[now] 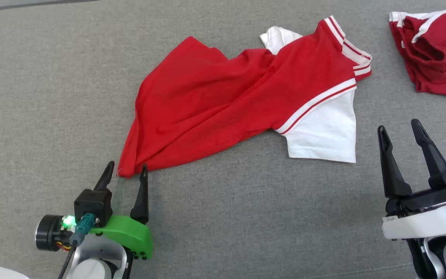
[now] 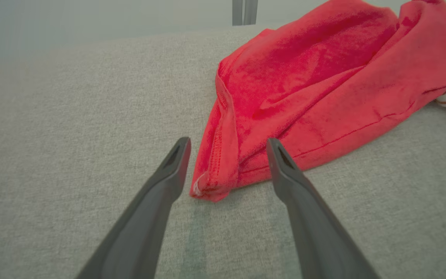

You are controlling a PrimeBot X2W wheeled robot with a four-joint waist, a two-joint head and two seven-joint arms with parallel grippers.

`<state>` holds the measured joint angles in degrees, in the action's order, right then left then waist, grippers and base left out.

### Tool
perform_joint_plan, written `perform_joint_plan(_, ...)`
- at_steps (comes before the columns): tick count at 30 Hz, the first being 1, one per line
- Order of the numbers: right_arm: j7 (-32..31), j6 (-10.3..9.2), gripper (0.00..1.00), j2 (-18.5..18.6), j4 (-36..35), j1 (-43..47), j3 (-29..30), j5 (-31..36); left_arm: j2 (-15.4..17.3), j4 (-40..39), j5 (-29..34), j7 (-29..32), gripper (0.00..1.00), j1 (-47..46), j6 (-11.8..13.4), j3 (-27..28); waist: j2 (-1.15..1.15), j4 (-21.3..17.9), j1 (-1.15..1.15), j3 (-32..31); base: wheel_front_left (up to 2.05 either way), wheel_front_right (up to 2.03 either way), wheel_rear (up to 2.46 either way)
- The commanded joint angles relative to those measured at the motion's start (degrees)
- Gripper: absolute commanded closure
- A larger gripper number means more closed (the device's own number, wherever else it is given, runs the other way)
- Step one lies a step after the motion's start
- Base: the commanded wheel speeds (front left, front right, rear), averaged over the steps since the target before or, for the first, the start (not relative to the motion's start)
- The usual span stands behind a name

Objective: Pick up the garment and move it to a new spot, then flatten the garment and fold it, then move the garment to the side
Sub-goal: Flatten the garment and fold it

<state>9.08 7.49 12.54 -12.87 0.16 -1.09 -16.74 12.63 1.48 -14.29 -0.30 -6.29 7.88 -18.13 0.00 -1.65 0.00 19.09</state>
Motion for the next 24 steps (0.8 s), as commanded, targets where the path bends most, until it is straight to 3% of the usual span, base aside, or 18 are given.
perform_joint_plan(1, -0.32, 0.00, 0.00, -0.14, 0.53, -0.32, 0.13, -0.31, 0.21, 0.91, -0.77, 0.87, 0.00, 0.48, -0.21, 0.29, 0.00, -0.22, 0.00, 1.25, 0.00, 0.00, 0.00)
perform_joint_plan(5, -0.37, 0.00, 0.00, 0.10, 2.62, -0.79, -0.04, -1.07, 0.45, 3.37, -1.70, 0.98, 0.00, -0.91, 0.07, 1.23, 0.00, -0.16, 0.00, 2.83, 0.00, 0.00, 0.00)
perform_joint_plan(6, -0.48, 0.00, 0.00, 0.24, 3.33, -0.91, -0.21, -1.29, 0.47, 3.56, -1.85, 0.72, 0.31, -1.29, -0.13, 1.31, 0.00, -0.06, 0.00, 3.08, 0.00, 0.00, 0.00)
perform_joint_plan(7, -0.59, 0.00, 0.00, 0.31, 4.01, -1.04, -0.43, -1.48, 0.59, 3.78, -1.86, 0.62, 0.76, -1.48, -0.27, 1.38, 0.00, 0.01, 0.00, 3.24, 0.00, 0.00, 0.00)
perform_joint_plan(8, -0.78, 0.00, 0.00, 0.53, 5.15, -1.26, -0.60, -1.57, 0.76, 4.11, -2.08, 0.59, 1.00, -1.71, -0.28, 1.49, 0.00, 0.14, 0.00, 3.48, 0.00, 0.00, 0.00)
perform_joint_plan(21, 0.81, 0.01, 0.00, 3.01, 27.23, -10.19, -10.19, -7.47, 0.02, 3.58, -2.46, -2.92, 1.00, -4.62, -0.96, 1.10, 0.00, 2.65, 0.00, 6.37, 0.00, 0.00, 0.00)
perform_joint_plan(23, 0.13, 0.07, 1.00, 3.07, 29.41, -10.52, -12.70, -8.97, -0.18, 3.02, -2.66, -3.63, 1.00, -4.62, -0.78, 1.16, 0.00, 2.91, 0.00, 6.32, 0.00, 0.00, 0.00)
perform_joint_plan(24, 0.26, 0.09, 1.00, 3.17, 30.02, -10.57, -13.27, -9.59, -0.22, 2.65, -2.66, -4.09, 1.00, -4.55, -0.68, 1.20, 0.00, 2.98, 0.00, 6.20, 0.00, 0.00, 0.00)
